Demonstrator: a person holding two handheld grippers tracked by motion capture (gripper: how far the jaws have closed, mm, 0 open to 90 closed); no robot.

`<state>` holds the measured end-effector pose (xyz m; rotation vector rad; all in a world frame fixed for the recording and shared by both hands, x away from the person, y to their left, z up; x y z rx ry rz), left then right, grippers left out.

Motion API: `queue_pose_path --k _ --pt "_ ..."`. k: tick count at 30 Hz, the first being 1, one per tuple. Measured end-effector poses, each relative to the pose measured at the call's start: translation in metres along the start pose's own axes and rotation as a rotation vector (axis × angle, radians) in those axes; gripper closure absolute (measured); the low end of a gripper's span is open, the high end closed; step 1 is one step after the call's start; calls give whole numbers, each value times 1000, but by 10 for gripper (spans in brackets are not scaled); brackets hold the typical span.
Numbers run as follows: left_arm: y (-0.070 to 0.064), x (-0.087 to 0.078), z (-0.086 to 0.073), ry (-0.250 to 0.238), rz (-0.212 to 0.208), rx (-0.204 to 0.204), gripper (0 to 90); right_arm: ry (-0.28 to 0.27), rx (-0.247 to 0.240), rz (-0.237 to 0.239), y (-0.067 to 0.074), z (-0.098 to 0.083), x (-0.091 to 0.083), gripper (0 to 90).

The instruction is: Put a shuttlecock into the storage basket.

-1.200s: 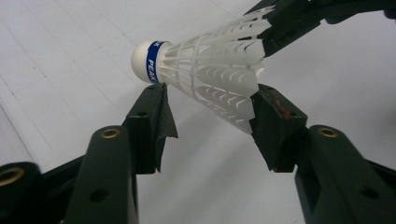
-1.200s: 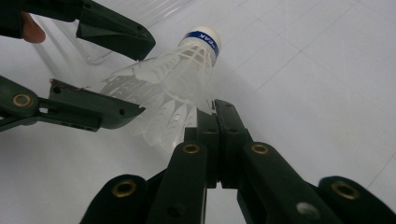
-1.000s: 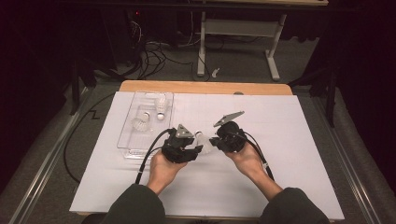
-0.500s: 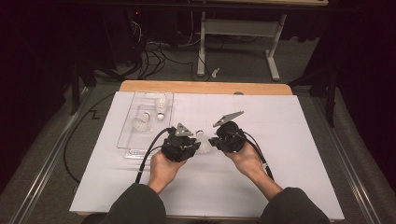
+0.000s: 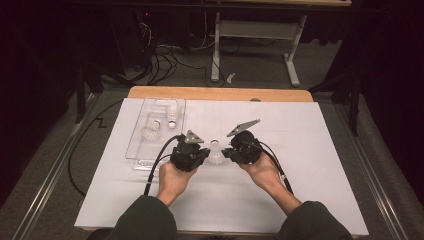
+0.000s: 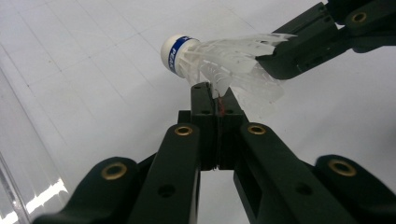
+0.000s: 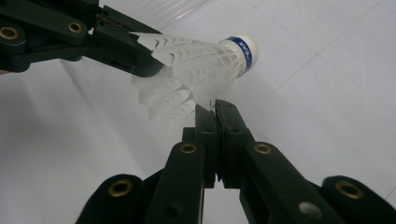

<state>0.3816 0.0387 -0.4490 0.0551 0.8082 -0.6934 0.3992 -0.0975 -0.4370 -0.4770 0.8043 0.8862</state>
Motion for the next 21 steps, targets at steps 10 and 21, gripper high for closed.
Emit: queue_pose_path --k 10,21 --pt "1 -1 4 8 1 -3 900 -18 -14 8 0 1 -3 792" --pt "5 -3 5 24 -10 -21 900 -72 -29 19 3 1 -9 559"
Point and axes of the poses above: each handheld gripper's, and its own axes: x roughly forward along the jaws, z roughly out of its top, y roughly to its left, the point moved 6 cm from there along x, roughly forward along the jaws, and after that the axes turned 8 degrees about -x, right-handed, at the moved point
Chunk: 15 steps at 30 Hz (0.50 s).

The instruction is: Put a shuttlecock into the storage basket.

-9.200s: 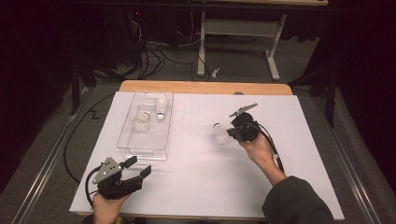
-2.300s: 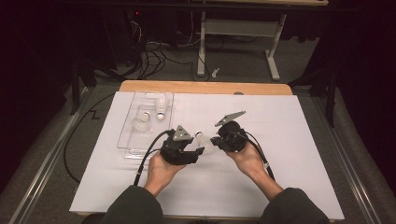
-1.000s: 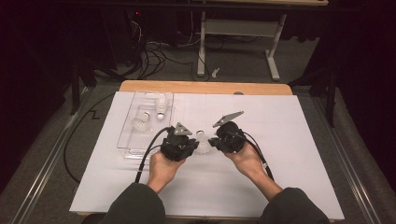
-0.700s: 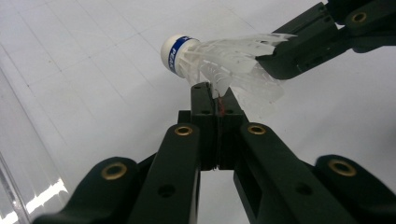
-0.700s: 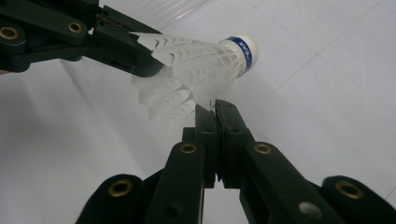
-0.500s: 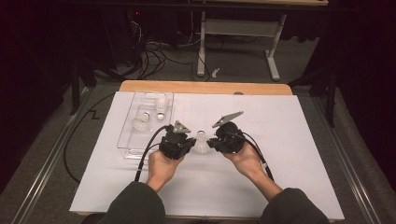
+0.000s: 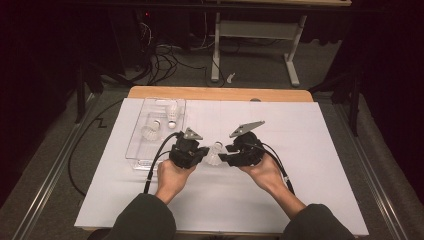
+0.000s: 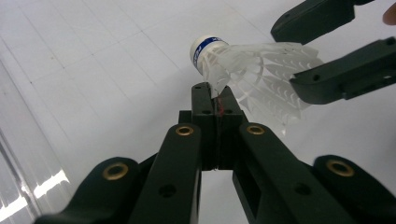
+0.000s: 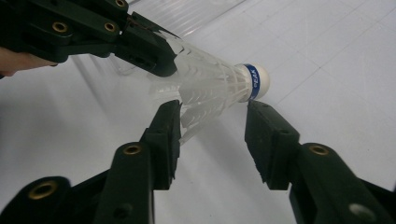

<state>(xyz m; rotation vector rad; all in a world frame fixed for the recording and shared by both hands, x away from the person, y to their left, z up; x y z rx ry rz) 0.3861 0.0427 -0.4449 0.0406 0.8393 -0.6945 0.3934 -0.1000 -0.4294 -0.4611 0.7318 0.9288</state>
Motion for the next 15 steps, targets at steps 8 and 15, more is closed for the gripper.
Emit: queue_pose_path --k 8,15 --pt "2 -3 0 2 -5 -5 900 -54 -7 5 -1 -1 -9 506" --pt "4 -5 1 -1 -9 -8 900 -77 4 -7 -3 -9 -18 475"
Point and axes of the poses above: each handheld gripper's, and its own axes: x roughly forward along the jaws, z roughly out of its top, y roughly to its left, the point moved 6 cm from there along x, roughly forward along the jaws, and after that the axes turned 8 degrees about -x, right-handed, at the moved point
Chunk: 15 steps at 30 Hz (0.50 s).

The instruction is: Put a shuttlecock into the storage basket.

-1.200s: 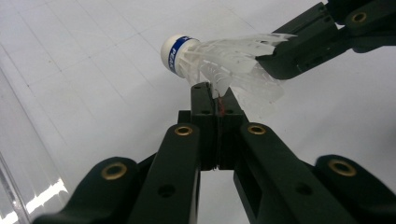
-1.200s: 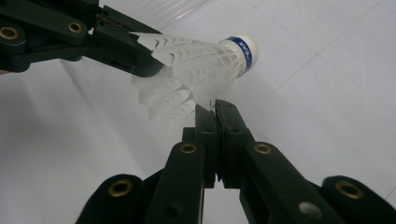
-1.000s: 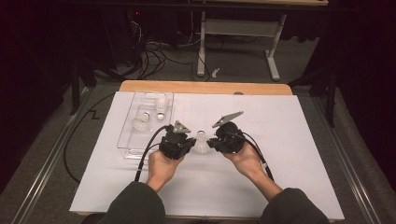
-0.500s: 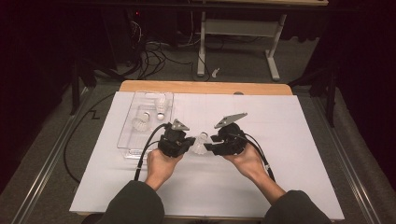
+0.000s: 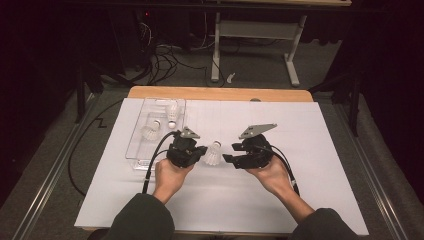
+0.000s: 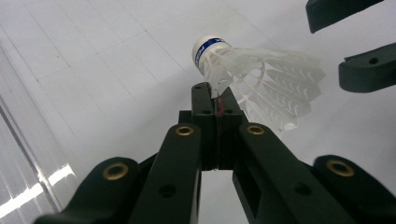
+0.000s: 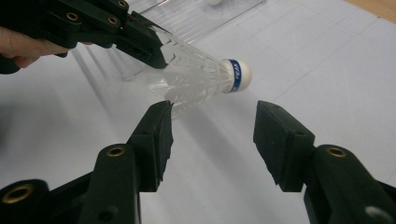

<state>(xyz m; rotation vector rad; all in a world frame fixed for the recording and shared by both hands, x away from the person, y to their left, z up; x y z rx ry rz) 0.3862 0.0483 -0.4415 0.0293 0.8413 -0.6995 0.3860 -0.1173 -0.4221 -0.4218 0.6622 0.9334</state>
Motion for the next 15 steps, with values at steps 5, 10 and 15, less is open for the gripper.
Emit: queue_pose_path --k 5,10,15 --pt "1 -2 0 0 -9 -4 900 -24 21 -12 -5 -5 -7 458" --pt "1 -4 0 0 -15 -3 900 -49 27 -35 -8 -9 -15 454" --pt "1 -6 0 3 -21 -3 900 -58 19 -57 -10 -13 -20 449"
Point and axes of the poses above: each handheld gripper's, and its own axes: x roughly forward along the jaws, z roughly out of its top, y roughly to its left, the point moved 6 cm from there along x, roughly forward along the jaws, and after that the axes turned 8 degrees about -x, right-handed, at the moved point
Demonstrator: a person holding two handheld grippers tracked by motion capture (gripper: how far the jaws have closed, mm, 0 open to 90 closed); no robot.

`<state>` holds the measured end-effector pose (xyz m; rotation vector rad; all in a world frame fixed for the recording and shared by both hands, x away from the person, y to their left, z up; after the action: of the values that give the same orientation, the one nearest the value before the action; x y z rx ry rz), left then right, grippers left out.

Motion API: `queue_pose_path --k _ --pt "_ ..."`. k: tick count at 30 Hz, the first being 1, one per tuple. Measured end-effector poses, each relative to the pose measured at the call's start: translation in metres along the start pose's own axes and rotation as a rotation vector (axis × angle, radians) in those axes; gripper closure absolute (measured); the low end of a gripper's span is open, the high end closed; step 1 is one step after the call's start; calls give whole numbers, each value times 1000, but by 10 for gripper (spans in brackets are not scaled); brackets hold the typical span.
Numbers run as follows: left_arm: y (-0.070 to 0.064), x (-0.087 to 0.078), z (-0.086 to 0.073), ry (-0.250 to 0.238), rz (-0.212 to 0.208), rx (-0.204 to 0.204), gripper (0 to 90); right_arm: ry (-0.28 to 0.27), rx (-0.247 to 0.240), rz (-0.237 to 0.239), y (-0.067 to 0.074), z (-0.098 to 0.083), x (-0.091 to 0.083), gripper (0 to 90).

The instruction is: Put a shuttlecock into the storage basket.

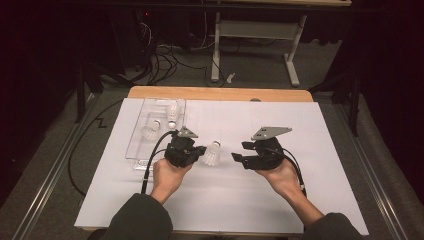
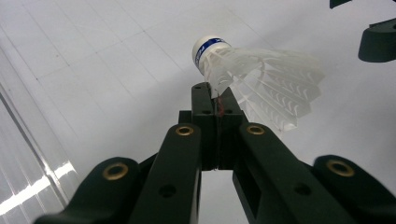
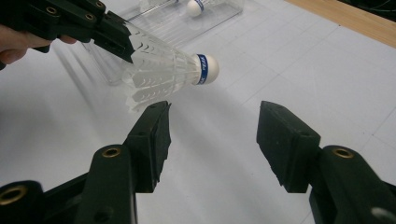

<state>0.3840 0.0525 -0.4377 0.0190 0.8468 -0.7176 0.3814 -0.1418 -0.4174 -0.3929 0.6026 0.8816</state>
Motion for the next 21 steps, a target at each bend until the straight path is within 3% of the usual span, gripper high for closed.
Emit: queue_pose_path --k 21 --pt "1 -6 1 -10 -23 -7 900 -78 8 -20 -4 -15 -23 388"
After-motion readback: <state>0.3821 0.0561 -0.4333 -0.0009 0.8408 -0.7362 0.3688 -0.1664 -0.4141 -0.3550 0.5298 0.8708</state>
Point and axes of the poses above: each handheld gripper's, and its own axes: x roughly forward along the jaws, z roughly out of its top, y roughly to its left, the point moved 6 cm from there along x, roughly forward along the jaws, and after that the axes turned 8 degrees about -x, right-handed, at the moved point
